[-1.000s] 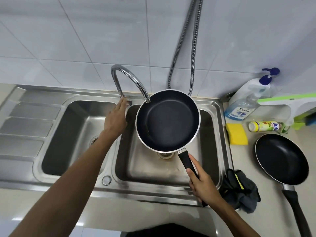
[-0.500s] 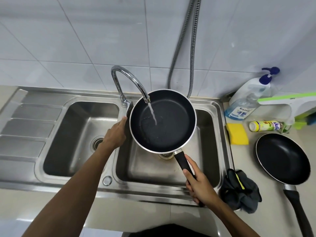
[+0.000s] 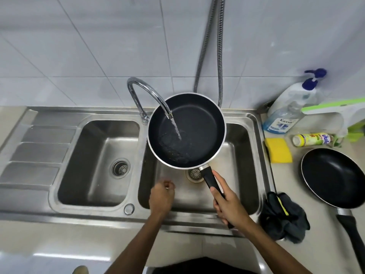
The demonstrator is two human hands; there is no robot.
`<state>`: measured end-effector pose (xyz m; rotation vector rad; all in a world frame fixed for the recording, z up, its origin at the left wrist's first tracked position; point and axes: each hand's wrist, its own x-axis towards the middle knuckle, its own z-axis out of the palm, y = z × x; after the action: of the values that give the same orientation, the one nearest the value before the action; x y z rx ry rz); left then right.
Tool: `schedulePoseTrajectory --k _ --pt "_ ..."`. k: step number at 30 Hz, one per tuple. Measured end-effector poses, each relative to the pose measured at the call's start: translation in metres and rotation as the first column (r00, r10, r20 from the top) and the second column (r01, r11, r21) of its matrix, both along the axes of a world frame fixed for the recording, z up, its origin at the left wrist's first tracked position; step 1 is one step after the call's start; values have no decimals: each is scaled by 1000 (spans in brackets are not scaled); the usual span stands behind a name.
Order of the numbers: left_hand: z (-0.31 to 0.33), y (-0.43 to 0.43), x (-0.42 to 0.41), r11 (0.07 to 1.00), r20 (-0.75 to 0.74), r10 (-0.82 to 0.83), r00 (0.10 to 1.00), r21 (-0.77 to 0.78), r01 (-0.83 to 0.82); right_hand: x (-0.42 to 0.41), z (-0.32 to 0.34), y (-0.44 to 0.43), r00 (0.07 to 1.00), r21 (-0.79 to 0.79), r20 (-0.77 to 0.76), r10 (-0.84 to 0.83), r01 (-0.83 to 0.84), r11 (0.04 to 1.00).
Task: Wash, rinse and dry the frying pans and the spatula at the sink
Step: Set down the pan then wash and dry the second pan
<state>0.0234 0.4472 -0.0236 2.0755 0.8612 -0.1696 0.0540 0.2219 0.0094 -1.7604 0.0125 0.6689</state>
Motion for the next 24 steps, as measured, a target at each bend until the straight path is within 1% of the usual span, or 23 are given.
schedulePoseTrajectory --k 2,4,6,7,9,10,12,15,18,20,24 --pt "2 -28 -4 974 57 -84 995 -208 94 4 -1 6 1000 2 14 -1 1 1000" --pt "14 -52 5 894 82 -77 994 -436 105 5 -3 10 1000 14 26 2 -3 1000" --pt "27 -70 19 745 42 -5 999 -666 31 4 -4 13 1000 46 26 13 -14 999" --pt "29 -75 27 662 9 41 999 -749 -20 4 -4 13 1000 62 23 14 -15 998" --pt "30 -81 39 489 -76 137 988 -862 -134 2 -4 14 1000 84 18 21 -23 996" --pt "29 -83 45 427 -112 161 981 -888 -172 2 -4 13 1000 90 13 24 -25 996" --pt "29 -88 52 370 -150 174 973 -906 -206 0 -5 10 1000 86 -10 25 -24 996" --pt "25 -100 51 347 -190 201 961 -904 -252 -5 -7 -1 997 89 -73 29 -22 996" --pt "20 -109 40 377 -199 256 946 -881 -287 -11 -10 -6 992 109 -126 29 -15 994" --pt "14 -108 36 427 -182 280 943 -856 -292 -12 -9 -2 990 130 -134 36 -19 991" --pt "13 -91 31 573 -121 276 953 -775 -265 -11 -7 17 988 172 -147 56 -30 985"
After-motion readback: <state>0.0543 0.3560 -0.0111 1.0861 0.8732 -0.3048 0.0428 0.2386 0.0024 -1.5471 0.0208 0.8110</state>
